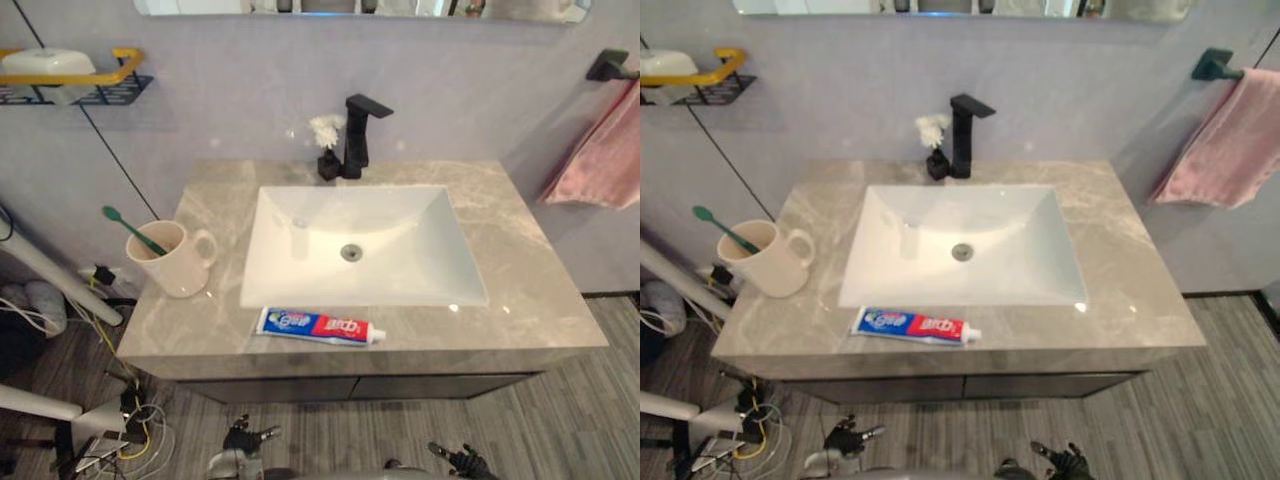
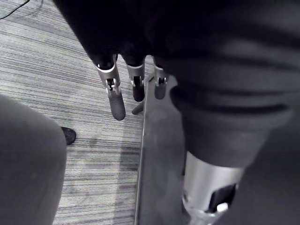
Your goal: Organize washtable
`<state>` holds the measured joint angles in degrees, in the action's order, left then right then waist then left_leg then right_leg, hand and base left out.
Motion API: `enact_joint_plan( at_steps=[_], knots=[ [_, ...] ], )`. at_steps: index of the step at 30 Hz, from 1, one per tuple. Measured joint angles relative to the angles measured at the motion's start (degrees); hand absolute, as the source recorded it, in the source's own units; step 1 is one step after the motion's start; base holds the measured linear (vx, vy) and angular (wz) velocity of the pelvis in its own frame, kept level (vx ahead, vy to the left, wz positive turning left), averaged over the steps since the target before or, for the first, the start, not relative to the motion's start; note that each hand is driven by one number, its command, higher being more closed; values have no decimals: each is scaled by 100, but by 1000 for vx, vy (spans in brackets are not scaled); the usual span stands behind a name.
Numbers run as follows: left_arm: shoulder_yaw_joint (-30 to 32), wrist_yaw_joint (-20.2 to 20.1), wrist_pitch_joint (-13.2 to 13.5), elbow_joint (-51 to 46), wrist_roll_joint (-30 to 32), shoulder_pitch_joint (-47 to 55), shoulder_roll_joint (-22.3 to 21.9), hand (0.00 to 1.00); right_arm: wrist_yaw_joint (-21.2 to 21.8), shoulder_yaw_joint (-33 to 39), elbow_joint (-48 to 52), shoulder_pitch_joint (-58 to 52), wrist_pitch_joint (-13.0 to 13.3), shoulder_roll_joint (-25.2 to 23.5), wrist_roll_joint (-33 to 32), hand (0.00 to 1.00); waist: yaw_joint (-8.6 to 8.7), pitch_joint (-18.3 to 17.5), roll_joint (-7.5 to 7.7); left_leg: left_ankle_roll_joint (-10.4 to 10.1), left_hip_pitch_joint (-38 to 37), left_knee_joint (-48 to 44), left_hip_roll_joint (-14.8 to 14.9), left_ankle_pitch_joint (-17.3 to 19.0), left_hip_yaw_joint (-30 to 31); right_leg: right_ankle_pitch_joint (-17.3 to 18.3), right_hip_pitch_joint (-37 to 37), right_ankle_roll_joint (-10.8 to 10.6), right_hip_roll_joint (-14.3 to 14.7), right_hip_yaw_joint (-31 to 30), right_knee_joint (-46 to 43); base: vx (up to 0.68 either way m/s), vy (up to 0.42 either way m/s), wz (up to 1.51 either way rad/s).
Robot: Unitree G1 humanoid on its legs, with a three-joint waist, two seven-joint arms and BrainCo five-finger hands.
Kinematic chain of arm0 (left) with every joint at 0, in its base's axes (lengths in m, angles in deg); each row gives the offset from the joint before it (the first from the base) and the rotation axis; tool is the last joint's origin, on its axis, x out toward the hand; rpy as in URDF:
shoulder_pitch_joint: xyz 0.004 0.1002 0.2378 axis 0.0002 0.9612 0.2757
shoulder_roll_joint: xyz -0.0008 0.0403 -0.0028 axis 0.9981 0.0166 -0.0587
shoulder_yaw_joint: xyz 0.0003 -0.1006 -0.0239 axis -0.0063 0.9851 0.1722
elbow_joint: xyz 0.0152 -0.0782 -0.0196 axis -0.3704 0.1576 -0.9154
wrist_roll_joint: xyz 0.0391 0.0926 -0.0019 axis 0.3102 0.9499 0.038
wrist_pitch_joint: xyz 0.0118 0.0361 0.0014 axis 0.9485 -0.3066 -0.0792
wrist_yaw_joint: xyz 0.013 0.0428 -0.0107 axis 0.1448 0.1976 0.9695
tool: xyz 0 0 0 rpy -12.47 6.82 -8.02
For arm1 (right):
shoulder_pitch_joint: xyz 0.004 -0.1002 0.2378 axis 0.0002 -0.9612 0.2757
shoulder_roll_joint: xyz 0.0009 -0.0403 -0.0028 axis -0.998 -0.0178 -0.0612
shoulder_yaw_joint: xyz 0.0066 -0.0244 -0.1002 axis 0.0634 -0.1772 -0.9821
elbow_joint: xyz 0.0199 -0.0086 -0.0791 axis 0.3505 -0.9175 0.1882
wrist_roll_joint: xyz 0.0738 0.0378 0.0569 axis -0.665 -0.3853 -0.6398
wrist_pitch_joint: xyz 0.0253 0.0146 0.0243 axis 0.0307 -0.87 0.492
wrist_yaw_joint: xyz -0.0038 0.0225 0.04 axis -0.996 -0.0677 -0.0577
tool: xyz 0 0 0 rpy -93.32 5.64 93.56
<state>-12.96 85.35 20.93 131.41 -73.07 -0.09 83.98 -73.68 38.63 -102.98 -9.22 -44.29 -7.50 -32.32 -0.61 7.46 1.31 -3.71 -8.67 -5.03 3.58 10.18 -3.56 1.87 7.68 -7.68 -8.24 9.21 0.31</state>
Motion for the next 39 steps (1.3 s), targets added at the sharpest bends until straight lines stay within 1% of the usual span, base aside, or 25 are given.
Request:
enact_joint_plan(
  at_steps=[5, 8, 10, 12, 13, 15, 16, 18, 20, 21, 23, 25, 26, 27, 28, 31, 32, 33, 34, 35, 37, 39],
  knots=[
    [186, 98, -2, 6, 0, 15, 18, 0, -29, 202, 0, -38, 15, 18, -58, 0, -7, -3, 10, 0, 0, 6, -5, 0, 33, -3, 4, 2, -2, 17, 6, 0, 0, 0],
    [255, 118, -1, 5, 0, 35, 113, 0, -141, 475, 1, -35, 42, 89, -70, 0, -13, 5, 40, 0, -1, 5, -9, 0, 38, -10, 6, 5, -4, 20, 6, -21, -7, 0],
    [434, 123, -1, 5, -2, 81, 143, 0, -204, 684, 16, -39, 79, 169, -74, 0, -11, 3, 64, 1, -4, 5, -18, 0, 42, -16, 6, 4, -12, 18, 6, 0, 0, 0],
    [464, 130, 0, 2, -4, 163, 231, 0, -248, 1098, 71, -36, 119, 338, -71, 0, -11, -13, 97, 5, -5, 2, -47, -1, 48, -23, 8, -5, -41, 18, 3, 0, 0, 0],
    [512, 129, -1, 2, -3, 188, 238, 0, -249, 1181, 97, -35, 121, 402, -69, 0, -10, -17, 104, 6, -7, 0, -57, -1, 47, -27, 9, -11, -52, 18, 2, 0, 0, 0],
    [664, 130, -1, 2, -4, 317, 253, 0, -256, 1530, 469, -45, 124, 653, -49, 0, -10, -21, 116, 9, -10, -12, -88, 0, 44, -48, 9, -4, -87, 18, -14, -16, 8, -1],
    [668, 130, -2, 2, -4, 356, 264, 0, -258, 1573, 574, -50, 126, 733, -45, 0, -8, -21, 121, 10, -11, -18, -93, 0, 41, -52, 8, 0, -92, 18, -20, -37, 15, -2],
    [673, 128, -2, 0, -4, 474, 318, 0, -318, 1771, 1168, -62, 126, 995, 36, 0, -5, -18, 159, 22, -7, -74, -101, 9, 37, -55, 5, 4, -103, 9, -54, -50, 5, -3],
    [682, 123, -2, -6, -4, 577, 334, 0, -371, 1770, 1687, -66, 128, 1154, 120, 0, 2, -25, 178, 26, -7, -100, -98, 12, 31, -55, -3, 4, -101, -3, -74, -69, -11, -3],
    [680, 115, -2, -16, -4, 629, 329, 0, -372, 1767, 2263, -76, 127, 1323, 289, 0, 13, -31, 188, 26, -7, -121, -95, 13, 30, -55, -14, 4, -100, -8, -88, -81, -18, -2],
    [680, 105, -1, -28, -2, 686, 329, 0, -370, 1764, 2979, -148, 125, 1475, 456, 0, 35, -34, 188, 26, -6, -149, -87, 15, 30, -55, -22, 4, -94, -9, -91, -78, -20, -1],
    [678, 85, -1, -69, 1, 831, 318, 0, -356, 1765, 4322, -300, 139, 1687, 790, 0, 91, -44, 191, 25, 6, -177, -67, 17, 24, -54, -38, 4, -73, -19, -105, -78, -32, -2],
    [672, 81, -2, -88, 1, 883, 313, 0, -351, 1766, 4621, -326, 148, 1743, 868, 0, 118, -51, 200, 25, 12, -181, -60, 17, 23, -54, -50, 4, -67, -25, -114, -53, -31, -6],
    [665, 70, -2, -103, 4, 967, 305, 0, -344, 1772, 5156, -405, 188, 1864, 997, 0, 140, -92, 182, 25, 29, -186, -49, 17, 5, -54, -89, 4, -53, -52, -128, -25, -21, -9],
    [659, 63, 1, -108, 4, 1027, 304, 0, -331, 1771, 5597, -481, 224, 1985, 1169, 0, 148, -98, 200, 24, 30, -189, -40, 17, -12, -55, -100, 2, -43, -76, -131, -20, -18, -9],
    [646, 21, 4, -109, 5, 1108, 303, 0, -219, 1766, 6206, -532, 347, 2179, 1422, 0, 158, -119, 213, 22, -2, -192, -32, 20, -61, -58, -99, -2, -34, -129, -141, -16, -5, -9],
    [647, -18, 14, -126, 6, 1115, 308, 0, -201, 1743, 6409, -555, 426, 2270, 1541, 0, 158, -131, 243, 25, -4, -196, -34, 23, -70, -62, -100, -5, -37, -138, -141, -21, 2, -5],
    [647, -42, 25, -133, 5, 1116, 310, 0, -125, 1741, 6612, -581, 438, 2320, 1637, 0, 156, -147, 268, 28, -4, -200, -39, 26, -70, -63, -99, -6, -42, -138, -141, 0, 0, 0],
    [647, -43, 27, -135, 5, 1115, 310, 0, -95, 1733, 6730, -609, 445, 2335, 1646, 0, 153, -157, 276, 28, -3, -200, -41, 26, -69, -63, -99, -6, -44, -138, -141, 0, 0, 0],
    [637, -46, 32, -145, 4, 1126, 310, 0, -7, 1689, 6993, -666, 513, 2351, 1655, 0, 152, -176, 298, 29, -1, -200, -44, 26, -67, -63, -99, -6, -48, -135, -138, 0, 0, 0],
    [614, -49, 35, -147, 4, 1130, 310, 0, 49, 1411, 7394, -777, 626, 2502, 1698, 0, 152, -185, 325, 35, 0, -199, -47, 30, -60, -62, -98, -6, -50, -133, -138, 0, 0, 0],
    [578, -63, 40, -147, 4, 1117, 314, 0, 158, 776, 7764, -772, 773, 2818, 1823, 0, 155, -198, 344, 37, -3, -199, -47, 30, -61, -62, -97, -6, -50, -137, -142, 0, 0, 0]
  ],
)
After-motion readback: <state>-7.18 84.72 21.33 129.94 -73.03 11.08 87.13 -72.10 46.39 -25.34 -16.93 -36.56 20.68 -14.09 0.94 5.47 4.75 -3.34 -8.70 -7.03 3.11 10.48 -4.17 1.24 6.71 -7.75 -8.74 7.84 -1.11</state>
